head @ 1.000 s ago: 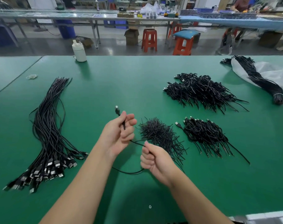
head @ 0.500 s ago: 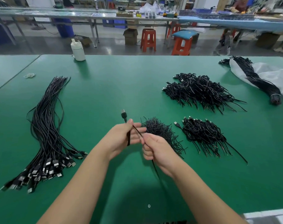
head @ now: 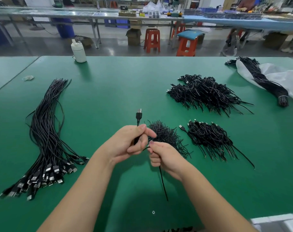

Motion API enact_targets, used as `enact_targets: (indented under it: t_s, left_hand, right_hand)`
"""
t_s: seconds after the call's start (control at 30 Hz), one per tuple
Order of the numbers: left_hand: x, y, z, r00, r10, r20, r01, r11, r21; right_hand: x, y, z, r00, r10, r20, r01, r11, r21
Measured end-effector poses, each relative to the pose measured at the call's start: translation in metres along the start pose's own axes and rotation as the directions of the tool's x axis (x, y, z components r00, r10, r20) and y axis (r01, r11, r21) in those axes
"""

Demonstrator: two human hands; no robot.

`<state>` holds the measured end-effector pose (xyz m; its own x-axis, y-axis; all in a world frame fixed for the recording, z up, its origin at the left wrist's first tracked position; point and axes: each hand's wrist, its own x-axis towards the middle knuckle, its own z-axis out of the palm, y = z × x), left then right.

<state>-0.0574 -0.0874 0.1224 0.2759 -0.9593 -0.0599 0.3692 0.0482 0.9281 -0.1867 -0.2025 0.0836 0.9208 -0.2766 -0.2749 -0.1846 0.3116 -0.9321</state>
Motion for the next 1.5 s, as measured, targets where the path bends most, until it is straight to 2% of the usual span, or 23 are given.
enact_targets:
  t_s: [0.07, 0.13, 0.23, 0.3, 0.37, 0.5, 0.63, 0.8, 0.97, 1.03, 1.13, 1.23, 1.33, 1.43, 1.5]
  left_hand:
    - [-0.005, 0.004, -0.005, 0.99, -0.08, 0.117, 0.052, 0.972, 0.227]
    - [-0.009, 0.006, -0.009, 0.972, -0.176, 0.153, 0.102, 0.91, 0.403]
    - [-0.01, 0.004, -0.005, 0.94, -0.322, 0.116, 0.205, 0.802, 0.561]
    - [-0.007, -0.003, -0.001, 0.931, -0.364, 0.02, 0.28, 0.751, 0.598]
    - [-0.005, -0.01, 0.002, 0.951, -0.291, -0.102, 0.301, 0.801, 0.518]
    - [0.003, -0.016, 0.003, 0.964, -0.077, -0.255, 0.126, 0.975, 0.184]
    - [0.012, -0.016, 0.013, 0.944, -0.034, -0.328, -0.026, 0.984, -0.175]
    - [0.011, -0.011, 0.023, 0.94, 0.008, -0.34, -0.092, 0.968, -0.232]
    - [0.01, -0.011, 0.028, 0.93, 0.023, -0.366, -0.094, 0.98, -0.177]
    - [0.01, -0.012, 0.028, 0.933, 0.016, -0.36, -0.087, 0.979, -0.183]
    - [0.009, -0.013, 0.029, 0.948, -0.009, -0.319, -0.061, 0.976, -0.208]
    - [0.008, -0.014, 0.031, 0.96, -0.053, -0.274, 0.0, 0.982, -0.19]
    - [0.008, -0.012, 0.029, 0.984, -0.087, -0.159, 0.063, 0.987, -0.149]
    - [0.006, -0.009, 0.026, 0.986, -0.164, -0.034, 0.159, 0.98, -0.12]
    - [0.005, -0.006, 0.027, 0.98, -0.2, -0.001, 0.199, 0.975, -0.097]
  right_hand:
    - [-0.001, -0.006, -0.007, 0.999, 0.016, -0.032, -0.014, 0.998, 0.059]
    - [-0.001, -0.011, -0.012, 0.998, 0.008, -0.057, -0.003, 0.996, 0.092]
    - [0.001, -0.017, -0.012, 0.997, -0.024, -0.069, 0.031, 0.994, 0.106]
    - [0.0, -0.021, -0.01, 0.995, -0.055, -0.08, 0.057, 0.998, 0.022]
    - [-0.003, -0.026, -0.006, 0.991, -0.1, -0.084, 0.088, 0.986, -0.139]
    - [-0.015, -0.033, 0.009, 0.981, -0.188, -0.045, 0.159, 0.916, -0.368]
    - [-0.021, -0.023, 0.025, 0.981, -0.195, 0.0, 0.166, 0.836, -0.524]
    - [-0.019, -0.009, 0.023, 0.992, -0.111, -0.055, 0.069, 0.867, -0.493]
    - [-0.018, -0.011, 0.012, 0.988, -0.132, -0.085, 0.057, 0.803, -0.593]
    - [-0.018, -0.01, 0.01, 0.989, -0.125, -0.083, 0.067, 0.862, -0.503]
    - [-0.017, -0.009, 0.011, 0.991, -0.117, -0.065, 0.102, 0.977, -0.189]
    - [-0.016, -0.01, 0.013, 0.981, -0.186, -0.062, 0.187, 0.982, -0.002]
    - [-0.015, -0.008, 0.013, 0.963, -0.224, -0.148, 0.23, 0.973, 0.02]
    - [-0.017, 0.002, 0.015, 0.953, -0.25, -0.171, 0.257, 0.966, 0.023]
    - [-0.018, 0.008, 0.015, 0.947, -0.265, -0.182, 0.277, 0.96, 0.043]
